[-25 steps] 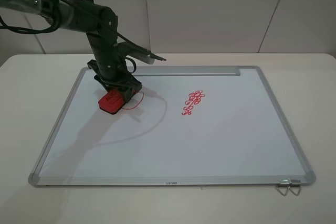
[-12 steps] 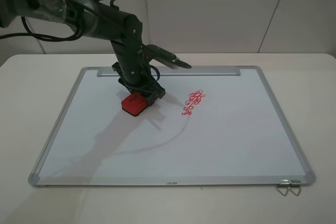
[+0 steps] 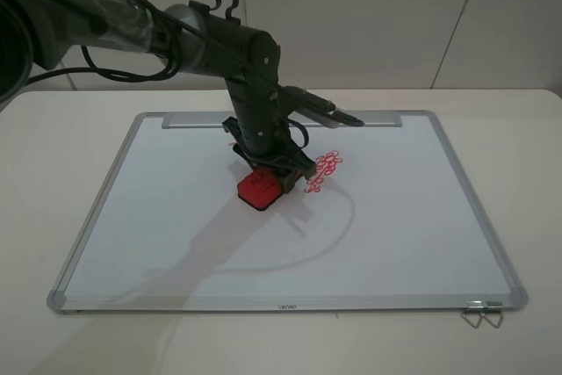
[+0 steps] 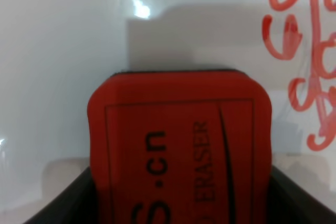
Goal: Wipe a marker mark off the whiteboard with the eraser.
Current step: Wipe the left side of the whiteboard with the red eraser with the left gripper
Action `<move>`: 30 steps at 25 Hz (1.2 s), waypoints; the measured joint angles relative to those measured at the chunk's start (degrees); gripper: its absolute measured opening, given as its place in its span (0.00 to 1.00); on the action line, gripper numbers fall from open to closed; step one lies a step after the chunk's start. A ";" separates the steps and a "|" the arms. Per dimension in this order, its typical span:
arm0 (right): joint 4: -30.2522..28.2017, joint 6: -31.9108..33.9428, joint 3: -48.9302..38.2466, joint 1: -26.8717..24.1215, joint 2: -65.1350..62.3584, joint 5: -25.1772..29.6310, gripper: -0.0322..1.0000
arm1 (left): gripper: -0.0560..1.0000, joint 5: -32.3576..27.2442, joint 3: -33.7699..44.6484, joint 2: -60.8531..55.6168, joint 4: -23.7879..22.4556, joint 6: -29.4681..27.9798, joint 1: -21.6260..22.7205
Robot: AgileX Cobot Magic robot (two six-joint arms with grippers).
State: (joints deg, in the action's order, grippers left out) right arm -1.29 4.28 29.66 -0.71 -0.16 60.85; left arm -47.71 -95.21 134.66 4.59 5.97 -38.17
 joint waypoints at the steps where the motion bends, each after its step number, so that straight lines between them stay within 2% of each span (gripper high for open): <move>1: 0.00 0.00 0.00 0.00 0.00 0.00 0.73 | 0.59 0.00 0.00 0.00 0.00 -0.77 0.06; 6: 0.00 0.00 0.00 0.00 0.00 0.00 0.73 | 0.59 0.22 -0.06 0.00 -1.62 -6.56 1.49; 9: 0.00 0.00 0.00 0.00 0.00 0.00 0.73 | 0.59 0.04 -0.06 0.04 -3.45 -7.67 3.94; 20: 0.00 0.00 0.00 0.00 0.00 0.00 0.73 | 0.59 -1.10 -0.06 0.06 -3.84 -7.92 16.96; 23: 0.00 0.00 0.00 0.00 0.00 0.00 0.73 | 0.59 -1.28 -0.06 0.06 -3.84 -7.98 18.53; 30: 0.00 0.00 0.00 0.00 0.00 0.00 0.73 | 0.59 -0.26 0.00 0.06 -1.99 -7.89 18.88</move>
State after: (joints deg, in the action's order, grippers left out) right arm -1.29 4.28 29.66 -0.71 -0.16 60.85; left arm -47.97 -95.21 134.73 2.60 -1.92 -19.29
